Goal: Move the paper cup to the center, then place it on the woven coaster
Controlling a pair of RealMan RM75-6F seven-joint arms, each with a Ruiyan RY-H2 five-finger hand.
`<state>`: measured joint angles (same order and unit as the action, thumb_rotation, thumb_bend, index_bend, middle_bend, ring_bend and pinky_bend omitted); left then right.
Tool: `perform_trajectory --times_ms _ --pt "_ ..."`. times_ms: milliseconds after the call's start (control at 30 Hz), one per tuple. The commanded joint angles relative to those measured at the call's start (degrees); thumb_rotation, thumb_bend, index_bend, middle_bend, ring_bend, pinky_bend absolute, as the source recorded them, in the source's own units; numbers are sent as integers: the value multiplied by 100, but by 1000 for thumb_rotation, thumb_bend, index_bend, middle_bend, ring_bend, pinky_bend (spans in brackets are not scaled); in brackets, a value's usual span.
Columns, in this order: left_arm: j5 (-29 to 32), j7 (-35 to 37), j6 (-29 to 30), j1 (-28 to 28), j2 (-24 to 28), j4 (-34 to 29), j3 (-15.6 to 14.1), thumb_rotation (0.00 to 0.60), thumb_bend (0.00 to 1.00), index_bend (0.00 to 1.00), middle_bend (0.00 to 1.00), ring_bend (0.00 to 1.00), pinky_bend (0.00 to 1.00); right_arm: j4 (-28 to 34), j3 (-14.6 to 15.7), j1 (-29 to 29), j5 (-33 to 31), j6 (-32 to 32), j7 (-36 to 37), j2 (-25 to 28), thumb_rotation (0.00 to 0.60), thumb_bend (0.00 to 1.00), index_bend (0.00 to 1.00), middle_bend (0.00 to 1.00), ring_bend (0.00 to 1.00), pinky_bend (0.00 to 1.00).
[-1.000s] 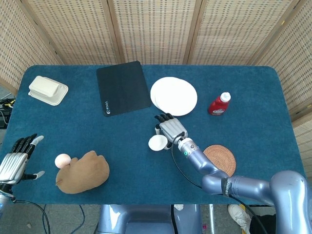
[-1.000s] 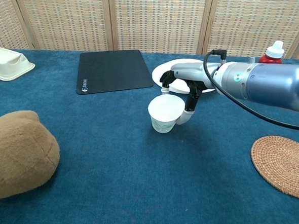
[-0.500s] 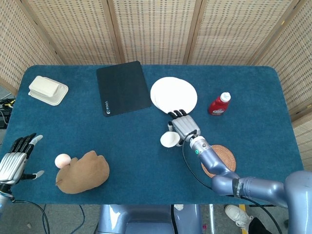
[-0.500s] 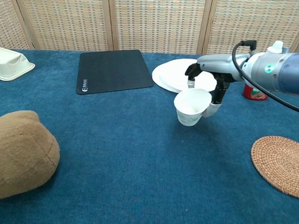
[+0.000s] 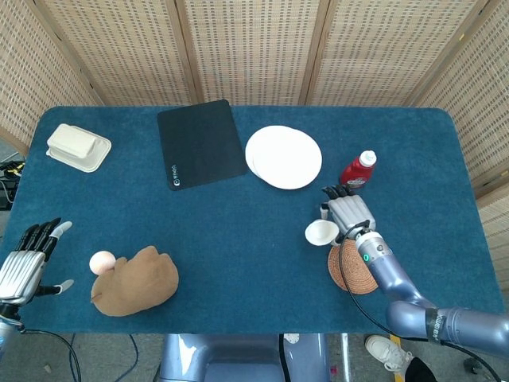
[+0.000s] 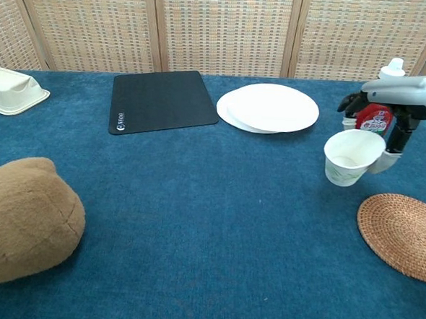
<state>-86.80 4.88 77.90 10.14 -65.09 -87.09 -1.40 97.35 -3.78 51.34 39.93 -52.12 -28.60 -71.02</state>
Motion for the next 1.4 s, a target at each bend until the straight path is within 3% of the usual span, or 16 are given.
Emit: perform_trajectory --times_ms 33,467,1167,1400 --pt "-57 -2 67 -31 20 -32 -12 600 105 0 0 0 0 337 130 -180 -21 -177 -27 293 600 15 474 83 0 0" --pt "-258 -10 282 -122 44 -76 -50 600 106 0 0 0 0 1065 521 -675 -17 -566 -126 899 600 15 476 84 0 0" --pt "-335 -111 375 -178 29 -114 -47 600 106 0 0 0 0 884 602 -961 173 -288 117 711 600 15 471 76 0 0" --pt "-327 -109 359 -179 21 -95 -41 600 105 0 0 0 0 818 589 -940 130 -230 61 635 600 15 342 13 0 0"
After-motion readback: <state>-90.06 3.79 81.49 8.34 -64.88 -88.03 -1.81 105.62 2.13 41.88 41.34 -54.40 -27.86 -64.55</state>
